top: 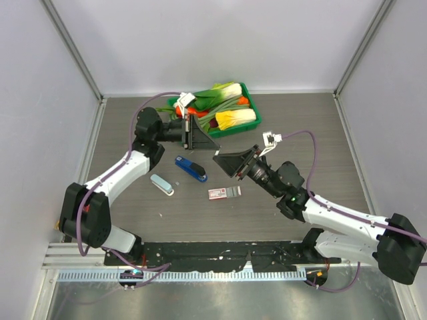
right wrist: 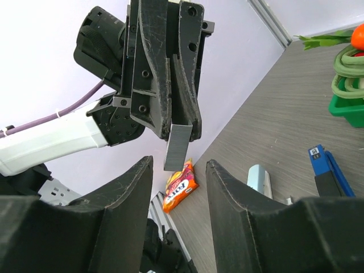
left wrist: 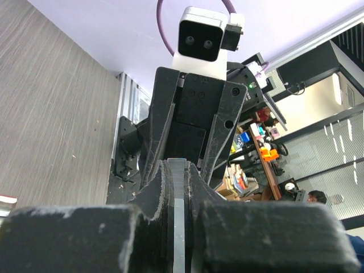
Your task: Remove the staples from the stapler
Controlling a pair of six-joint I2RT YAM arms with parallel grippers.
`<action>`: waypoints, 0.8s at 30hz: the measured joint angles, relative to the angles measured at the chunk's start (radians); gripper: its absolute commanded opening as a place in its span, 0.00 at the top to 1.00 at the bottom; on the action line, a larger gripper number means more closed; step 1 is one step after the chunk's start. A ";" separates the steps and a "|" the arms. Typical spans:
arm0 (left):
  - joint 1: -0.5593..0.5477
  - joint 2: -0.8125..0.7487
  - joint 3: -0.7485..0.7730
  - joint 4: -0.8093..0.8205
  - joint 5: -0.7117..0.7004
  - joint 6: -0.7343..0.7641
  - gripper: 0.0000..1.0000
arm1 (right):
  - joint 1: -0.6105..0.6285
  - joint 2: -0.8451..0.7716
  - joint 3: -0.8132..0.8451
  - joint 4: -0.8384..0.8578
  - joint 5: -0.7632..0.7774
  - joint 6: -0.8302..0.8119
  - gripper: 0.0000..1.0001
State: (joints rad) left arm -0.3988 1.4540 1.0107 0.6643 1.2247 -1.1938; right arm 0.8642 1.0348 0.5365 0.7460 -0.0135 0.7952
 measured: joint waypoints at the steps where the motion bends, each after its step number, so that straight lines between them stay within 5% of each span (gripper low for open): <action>1: 0.000 0.000 -0.002 0.000 0.000 0.000 1.00 | -0.001 0.000 0.000 0.002 -0.001 0.001 0.54; 24: 0.000 0.000 -0.040 0.004 0.000 0.001 0.96 | -0.021 0.034 0.000 0.035 -0.023 0.022 0.80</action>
State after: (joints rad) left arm -0.3988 1.4540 0.9707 0.6682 1.2251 -1.1931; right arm 0.8429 1.0691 0.5365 0.7815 -0.0368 0.8169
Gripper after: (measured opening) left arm 0.062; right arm 0.241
